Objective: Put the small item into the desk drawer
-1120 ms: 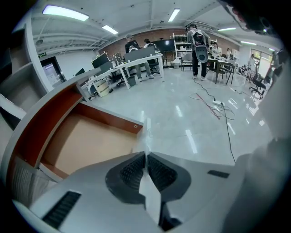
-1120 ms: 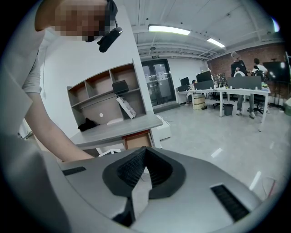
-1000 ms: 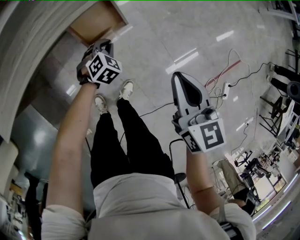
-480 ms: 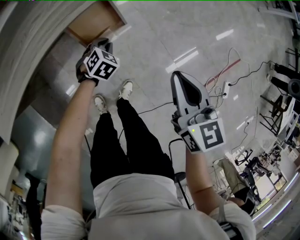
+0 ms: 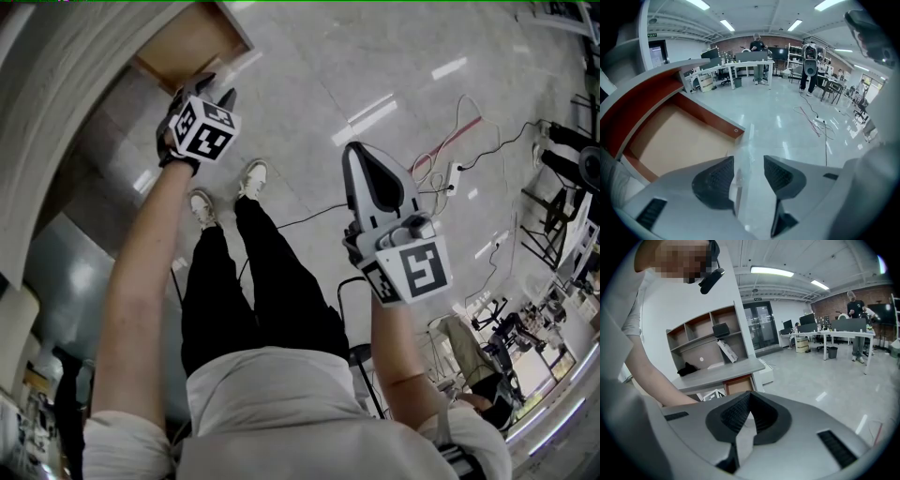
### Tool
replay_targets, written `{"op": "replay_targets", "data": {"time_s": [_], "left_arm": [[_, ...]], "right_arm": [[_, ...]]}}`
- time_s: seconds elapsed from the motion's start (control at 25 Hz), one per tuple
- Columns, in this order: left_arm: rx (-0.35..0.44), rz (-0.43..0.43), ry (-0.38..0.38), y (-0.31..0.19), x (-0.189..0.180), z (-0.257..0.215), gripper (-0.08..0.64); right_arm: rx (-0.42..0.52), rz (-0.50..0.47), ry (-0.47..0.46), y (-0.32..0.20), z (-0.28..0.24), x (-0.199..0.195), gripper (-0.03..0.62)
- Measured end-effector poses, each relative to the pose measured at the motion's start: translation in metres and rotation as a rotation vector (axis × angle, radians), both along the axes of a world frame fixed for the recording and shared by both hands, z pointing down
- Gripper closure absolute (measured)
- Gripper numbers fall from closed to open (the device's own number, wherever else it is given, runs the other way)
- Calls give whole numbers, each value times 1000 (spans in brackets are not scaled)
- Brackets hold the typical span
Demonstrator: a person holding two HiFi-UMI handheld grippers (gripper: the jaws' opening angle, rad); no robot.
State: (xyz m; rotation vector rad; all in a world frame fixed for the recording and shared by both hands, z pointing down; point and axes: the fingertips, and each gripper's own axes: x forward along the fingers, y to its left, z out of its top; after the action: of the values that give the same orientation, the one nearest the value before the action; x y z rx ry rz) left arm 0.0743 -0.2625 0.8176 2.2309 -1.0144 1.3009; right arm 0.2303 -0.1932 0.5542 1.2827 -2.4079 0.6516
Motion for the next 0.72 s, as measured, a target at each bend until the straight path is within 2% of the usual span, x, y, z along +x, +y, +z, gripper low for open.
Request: {"op": "replay_targets", "data": {"time_s": [0.12,0.4,0.72], "left_arm": [[9,-23,19,1,-3,-7,343],[54,-34,61,1,-2,-24,333],[100,-78,143,14,-12,-50,331]], "right_arm": [[6,0,0,2,-4,-4,569],[21,3,-2,8,-9,-16,569],[58,9,12,24,-26,-37,569]]}}
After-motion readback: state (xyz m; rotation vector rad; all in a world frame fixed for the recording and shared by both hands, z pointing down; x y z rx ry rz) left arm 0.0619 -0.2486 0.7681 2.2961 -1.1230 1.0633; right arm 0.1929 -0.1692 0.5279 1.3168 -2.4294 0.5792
